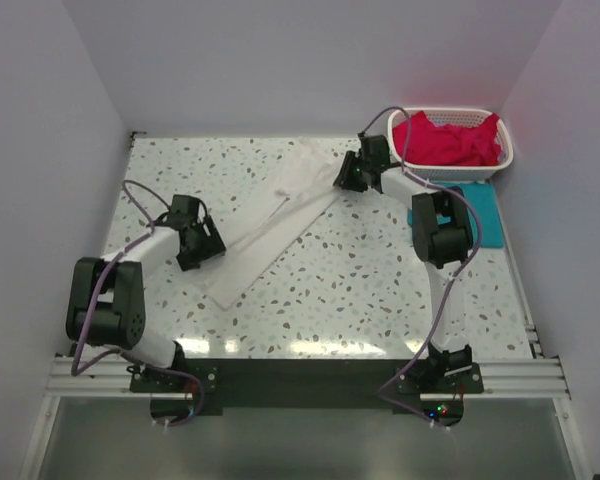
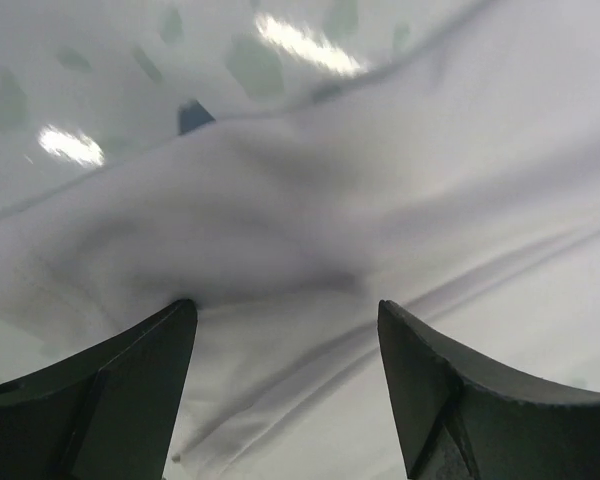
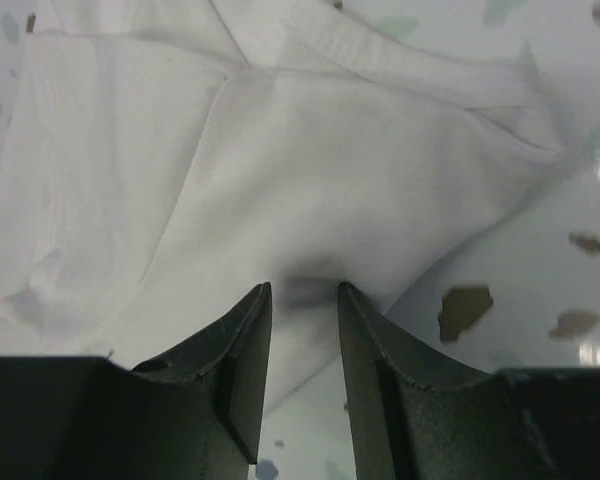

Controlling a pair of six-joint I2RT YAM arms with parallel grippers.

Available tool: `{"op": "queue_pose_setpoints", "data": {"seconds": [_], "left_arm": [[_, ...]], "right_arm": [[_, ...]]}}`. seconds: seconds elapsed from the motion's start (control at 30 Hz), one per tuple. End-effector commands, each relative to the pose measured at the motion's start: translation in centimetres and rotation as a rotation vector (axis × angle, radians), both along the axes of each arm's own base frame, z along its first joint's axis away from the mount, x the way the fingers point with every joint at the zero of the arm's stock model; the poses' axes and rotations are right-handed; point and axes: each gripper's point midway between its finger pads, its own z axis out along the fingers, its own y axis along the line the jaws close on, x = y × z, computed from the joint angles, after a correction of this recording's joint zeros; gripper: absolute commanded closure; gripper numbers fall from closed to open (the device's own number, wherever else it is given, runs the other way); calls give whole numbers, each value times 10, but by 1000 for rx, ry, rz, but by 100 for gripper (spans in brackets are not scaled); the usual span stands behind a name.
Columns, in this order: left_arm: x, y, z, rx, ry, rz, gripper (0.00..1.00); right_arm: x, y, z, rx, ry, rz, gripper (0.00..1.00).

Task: Fold and stack the t-shirts
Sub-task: Fold the tshirt

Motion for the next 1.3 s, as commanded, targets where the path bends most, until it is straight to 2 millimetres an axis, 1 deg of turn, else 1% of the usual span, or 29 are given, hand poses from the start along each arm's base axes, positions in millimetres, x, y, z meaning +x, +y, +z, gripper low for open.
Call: {"op": "queue_pose_setpoints", "data": {"seconds": [0.0, 0.03, 0.07, 0.1, 0.13, 0.17, 0.2, 0.23, 0.27, 0.3, 0.33, 0.37, 0.43, 0.47, 0.53, 0.57, 0.6, 0.63, 0.67, 0.7, 0.73, 0.77, 0.8, 0.83, 0.9, 1.0, 1.13, 1.2, 1.27], "left_arm": [[-56, -49, -15, -233, 107, -3, 21], [-79, -61, -25, -264, 145, -24, 21], [-86, -77, -21, -344, 144, -19, 21], [-89, -87, -21, -374, 133, -26, 20], [-107, -97, -28, -390, 166, -48, 20], [-111, -105, -25, -428, 165, -28, 20], [-114, -113, -23, -445, 152, -42, 20], [-118, -114, -24, -448, 155, -32, 20], [-116, -113, -19, -443, 134, -15, 18], [-113, -111, -14, -433, 117, -9, 18], [-105, -111, -5, -423, 83, -8, 17], [-101, -104, 3, -385, 49, 3, 16], [-85, -102, 25, -363, -24, -7, 15], [-78, -95, 33, -322, -67, -16, 15], [-68, -88, 51, -270, -108, -25, 15], [-63, -80, 56, -213, -136, -40, 14], [-62, -74, 60, -177, -144, -43, 14], [-57, -71, 67, -155, -166, -46, 14], [-54, -65, 69, -115, -182, -56, 14], [-54, -62, 70, -97, -183, -61, 14], [-53, -60, 71, -83, -188, -65, 14], [-52, -57, 71, -67, -190, -76, 14], [-54, -56, 70, -61, -187, -82, 14], [-54, -56, 69, -59, -187, -86, 14], [-56, -55, 67, -51, -182, -98, 14], [-58, -53, 64, -38, -175, -106, 14], [-62, -51, 62, -26, -159, -118, 14], [-66, -49, 59, -17, -141, -115, 13], [-70, -51, 58, -31, -132, -124, 13]], "right_arm": [[5, -2, -47, -98, 115, 112, 62], [13, 1, -46, -93, 105, 123, 63], [18, 5, -48, -84, 104, 134, 63], [32, 12, -43, -67, 75, 150, 62], [37, 14, -42, -62, 66, 153, 62], [39, 15, -38, -58, 65, 156, 62], [46, 18, -26, -49, 42, 157, 62], [48, 19, -11, -42, 20, 160, 62], [43, 20, -9, -34, 23, 161, 61], [41, 19, 3, -25, 9, 160, 60], [39, 21, 34, -8, -38, 163, 59], [27, 19, 32, -3, -21, 156, 57], [11, 22, 45, 25, -18, 170, 57], [-5, 24, 59, 54, -21, 172, 56], [-28, 35, 69, 86, -15, 193, 56], [-49, 39, 72, 112, -1, 201, 56], [-64, 51, 75, 125, 2, 223, 56], [-76, 56, 75, 133, 7, 231, 56], [-93, 57, 61, 130, 37, 223, 56], [-107, 67, 73, 137, 15, 239, 56], [-117, 72, 72, 144, 16, 243, 56], [-136, 83, 62, 145, 26, 264, 56], [-145, 89, 65, 143, 15, 277, 56], [-154, 95, 59, 138, 25, 289, 56], [-177, 113, 39, 175, 81, 331, 58], [-191, 127, 20, 252, 122, 347, 61], [-194, 118, -14, 197, 179, 323, 62], [-199, 99, -28, 90, 225, 315, 63], [-198, 66, -37, -44, 257, 282, 64]]}}
